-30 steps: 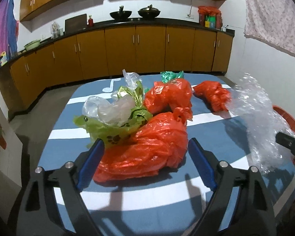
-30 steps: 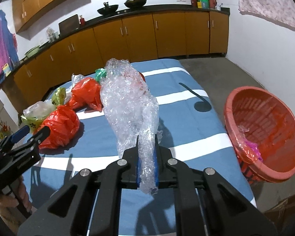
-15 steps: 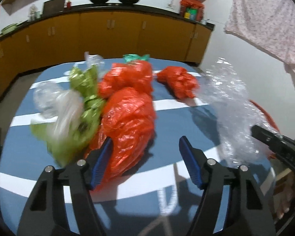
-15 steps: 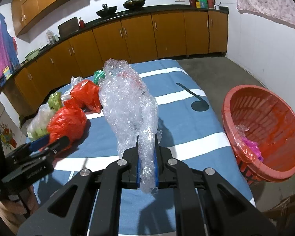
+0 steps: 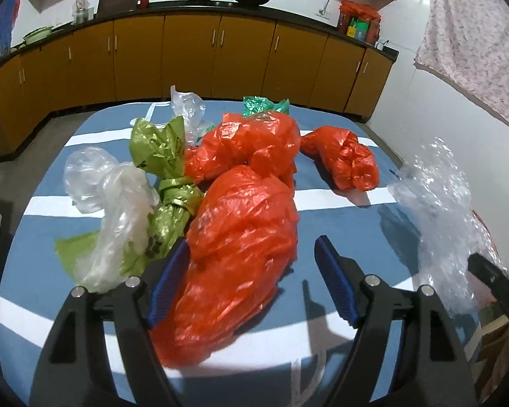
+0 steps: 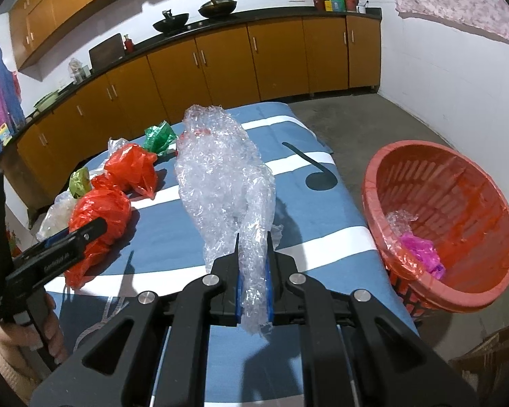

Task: Collect trash
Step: 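Lift the clear bubble wrap with the right gripper while the left gripper grasps the red bag, then carry both bags over the basket and open both grippers to drop them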

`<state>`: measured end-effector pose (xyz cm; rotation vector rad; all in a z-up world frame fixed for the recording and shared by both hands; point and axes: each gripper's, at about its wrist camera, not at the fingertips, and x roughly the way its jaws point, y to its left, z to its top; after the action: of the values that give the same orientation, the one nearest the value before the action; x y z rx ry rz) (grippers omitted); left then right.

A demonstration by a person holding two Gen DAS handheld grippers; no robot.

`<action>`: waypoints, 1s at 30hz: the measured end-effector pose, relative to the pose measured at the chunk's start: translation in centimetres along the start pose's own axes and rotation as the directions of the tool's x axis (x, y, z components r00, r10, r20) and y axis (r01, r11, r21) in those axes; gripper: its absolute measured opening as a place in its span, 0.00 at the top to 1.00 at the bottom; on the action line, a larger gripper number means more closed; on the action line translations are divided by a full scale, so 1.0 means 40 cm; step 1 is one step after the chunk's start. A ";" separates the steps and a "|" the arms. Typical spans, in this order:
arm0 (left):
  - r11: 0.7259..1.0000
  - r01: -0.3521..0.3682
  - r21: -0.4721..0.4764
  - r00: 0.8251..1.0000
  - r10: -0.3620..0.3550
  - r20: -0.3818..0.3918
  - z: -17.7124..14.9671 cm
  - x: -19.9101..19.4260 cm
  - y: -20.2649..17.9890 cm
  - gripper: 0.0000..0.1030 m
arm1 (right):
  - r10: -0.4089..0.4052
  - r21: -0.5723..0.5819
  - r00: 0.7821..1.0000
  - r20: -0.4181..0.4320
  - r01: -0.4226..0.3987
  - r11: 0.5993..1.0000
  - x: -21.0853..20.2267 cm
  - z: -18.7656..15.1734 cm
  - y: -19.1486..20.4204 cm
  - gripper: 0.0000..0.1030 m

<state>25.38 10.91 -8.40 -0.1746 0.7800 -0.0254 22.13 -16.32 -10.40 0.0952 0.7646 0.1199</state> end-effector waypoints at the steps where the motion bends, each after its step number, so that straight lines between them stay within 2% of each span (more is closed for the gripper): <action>1: 1.000 0.001 0.001 1.000 -0.001 -0.005 0.005 0.008 -0.004 0.32 | -0.002 0.003 1.000 -0.002 0.002 1.000 0.001 -0.001 -0.003 0.90; 5: 1.000 0.006 0.019 1.000 -0.006 -0.026 0.014 0.035 -0.022 0.45 | -0.008 0.013 1.000 -0.005 0.008 1.000 -0.003 -0.002 -0.012 0.90; 7: 0.999 0.010 0.034 0.999 -0.008 -0.033 0.013 0.043 -0.033 0.56 | -0.011 0.016 1.000 -0.004 0.011 1.000 -0.007 -0.001 -0.015 0.90; 10: 0.998 0.017 0.059 0.999 -0.015 -0.035 0.008 0.046 -0.054 0.65 | -0.013 0.021 1.000 0.000 0.013 1.000 -0.014 -0.003 -0.021 0.90; 13: 0.997 0.023 0.074 0.999 -0.021 -0.026 0.002 0.038 -0.067 0.70 | -0.012 0.028 1.000 0.004 0.012 1.000 -0.021 -0.004 -0.027 0.90; 23: 0.996 0.068 0.065 0.997 -0.070 0.021 -0.011 -0.039 -0.077 0.72 | -0.014 0.053 0.999 0.041 0.012 0.999 -0.066 -0.002 -0.050 0.91; 30: 0.989 0.111 0.097 0.991 -0.117 0.060 -0.005 -0.103 -0.126 0.72 | -0.031 0.077 0.997 0.077 0.026 0.997 -0.107 0.005 -0.085 0.91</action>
<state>22.51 6.28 -4.83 -0.1306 0.7010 -0.1634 19.46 -20.32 -7.75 0.1601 0.6923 0.0597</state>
